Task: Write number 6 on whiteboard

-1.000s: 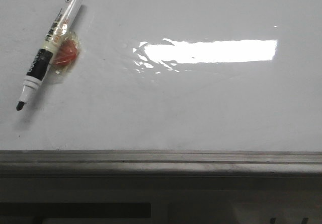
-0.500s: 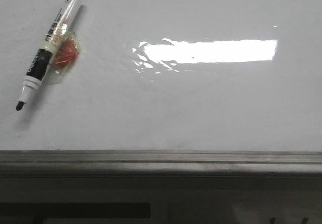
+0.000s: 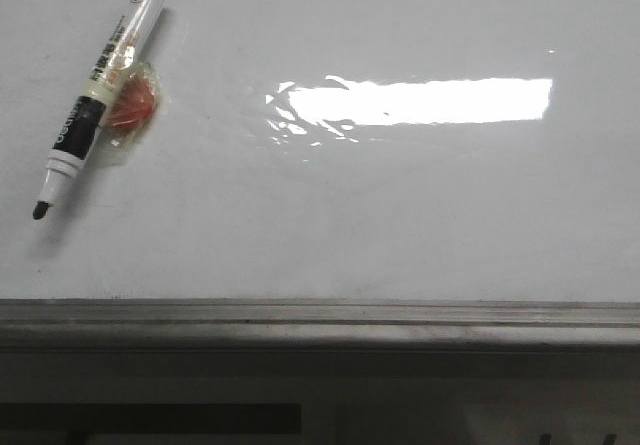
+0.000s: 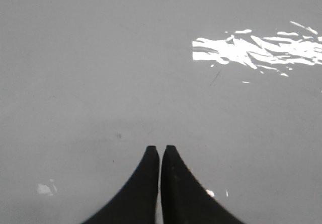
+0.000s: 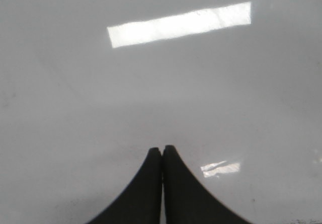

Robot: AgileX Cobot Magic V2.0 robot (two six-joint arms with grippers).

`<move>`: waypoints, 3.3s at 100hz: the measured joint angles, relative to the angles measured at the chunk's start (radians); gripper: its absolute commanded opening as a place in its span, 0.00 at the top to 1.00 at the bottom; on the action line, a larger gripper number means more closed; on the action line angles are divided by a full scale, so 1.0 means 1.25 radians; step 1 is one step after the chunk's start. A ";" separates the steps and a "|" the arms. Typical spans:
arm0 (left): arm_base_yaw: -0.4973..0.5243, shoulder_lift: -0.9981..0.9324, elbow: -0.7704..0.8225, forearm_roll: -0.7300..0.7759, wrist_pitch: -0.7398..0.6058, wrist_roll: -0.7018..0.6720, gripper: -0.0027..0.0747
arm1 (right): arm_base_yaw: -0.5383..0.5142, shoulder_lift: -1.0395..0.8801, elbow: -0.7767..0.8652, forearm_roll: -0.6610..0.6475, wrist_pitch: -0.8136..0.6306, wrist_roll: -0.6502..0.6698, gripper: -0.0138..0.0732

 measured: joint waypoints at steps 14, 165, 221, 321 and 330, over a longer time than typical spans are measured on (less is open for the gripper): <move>0.000 0.064 -0.077 0.030 0.021 0.000 0.99 | 0.000 0.017 -0.004 -0.001 0.000 0.000 0.70; -0.362 0.225 -0.174 0.051 -0.097 0.000 0.42 | 0.193 0.298 -0.163 -0.005 -0.045 0.000 0.68; -0.610 0.532 -0.174 -0.075 -0.211 0.000 0.34 | 0.208 0.298 -0.163 -0.007 -0.043 -0.002 0.68; -0.617 0.804 -0.187 -0.101 -0.397 0.000 0.99 | 0.208 0.298 -0.163 -0.004 -0.042 -0.002 0.68; -0.617 0.814 -0.187 -0.099 -0.397 0.000 0.99 | 0.212 0.298 -0.163 0.017 -0.035 -0.002 0.68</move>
